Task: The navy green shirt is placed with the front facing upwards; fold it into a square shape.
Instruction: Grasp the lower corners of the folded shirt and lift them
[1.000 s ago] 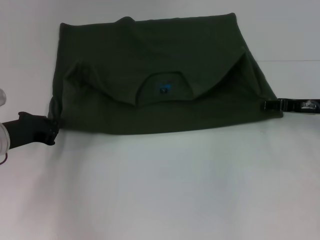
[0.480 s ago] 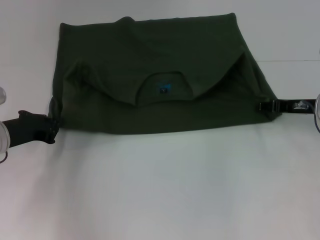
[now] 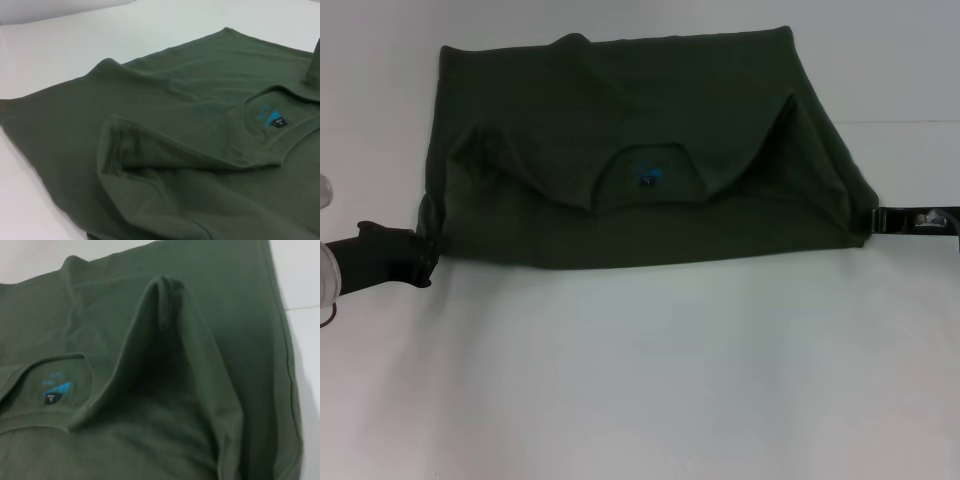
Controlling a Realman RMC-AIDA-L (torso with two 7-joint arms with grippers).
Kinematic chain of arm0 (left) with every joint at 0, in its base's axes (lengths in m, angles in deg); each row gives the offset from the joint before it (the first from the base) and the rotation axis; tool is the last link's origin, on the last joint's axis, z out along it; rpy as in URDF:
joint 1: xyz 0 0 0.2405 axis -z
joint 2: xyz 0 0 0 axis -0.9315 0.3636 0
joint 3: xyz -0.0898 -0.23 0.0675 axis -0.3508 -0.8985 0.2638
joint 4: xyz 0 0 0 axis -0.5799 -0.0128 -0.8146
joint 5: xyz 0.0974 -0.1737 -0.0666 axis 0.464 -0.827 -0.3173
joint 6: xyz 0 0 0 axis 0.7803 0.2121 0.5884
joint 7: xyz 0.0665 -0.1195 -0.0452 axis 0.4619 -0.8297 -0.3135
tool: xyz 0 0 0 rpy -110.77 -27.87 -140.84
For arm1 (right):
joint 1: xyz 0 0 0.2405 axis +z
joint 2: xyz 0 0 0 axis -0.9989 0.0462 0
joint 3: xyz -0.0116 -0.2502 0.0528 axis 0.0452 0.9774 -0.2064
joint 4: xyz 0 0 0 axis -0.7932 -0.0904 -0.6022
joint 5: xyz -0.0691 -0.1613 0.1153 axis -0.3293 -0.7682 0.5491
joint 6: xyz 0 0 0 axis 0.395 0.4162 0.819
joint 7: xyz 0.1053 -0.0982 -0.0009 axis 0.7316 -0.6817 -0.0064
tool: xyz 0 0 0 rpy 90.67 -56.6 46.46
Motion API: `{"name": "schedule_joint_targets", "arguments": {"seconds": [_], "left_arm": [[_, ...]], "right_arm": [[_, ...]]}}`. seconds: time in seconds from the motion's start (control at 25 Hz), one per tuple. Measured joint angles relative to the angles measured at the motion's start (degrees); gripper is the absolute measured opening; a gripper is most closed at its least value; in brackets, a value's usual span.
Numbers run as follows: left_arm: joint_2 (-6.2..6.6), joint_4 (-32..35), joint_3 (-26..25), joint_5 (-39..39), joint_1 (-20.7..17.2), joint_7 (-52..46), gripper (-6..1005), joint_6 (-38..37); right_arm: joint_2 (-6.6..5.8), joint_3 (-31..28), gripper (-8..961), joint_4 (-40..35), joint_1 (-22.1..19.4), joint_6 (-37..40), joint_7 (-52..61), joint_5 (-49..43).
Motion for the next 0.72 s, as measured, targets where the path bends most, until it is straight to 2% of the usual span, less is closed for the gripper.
{"name": "schedule_joint_targets", "arguments": {"seconds": [0.28, 0.48, 0.72], "left_arm": [[-0.11, 0.99, -0.56, -0.10, -0.61, -1.87, 0, -1.97], [-0.09, 3.46, -3.01, -0.18, -1.49, -4.47, 0, -9.70], [-0.17, 7.17, -9.06, -1.80, -3.60, -6.47, 1, -21.25]], "right_arm": [[0.10, -0.18, 10, -3.66, -2.83, 3.55, -0.28, 0.11], [0.63, -0.34, 4, -8.08, -6.65, 7.64, -1.89, 2.49], [-0.25, -0.44, 2, -9.91, -10.20, 13.31, -4.66, 6.76]]}}
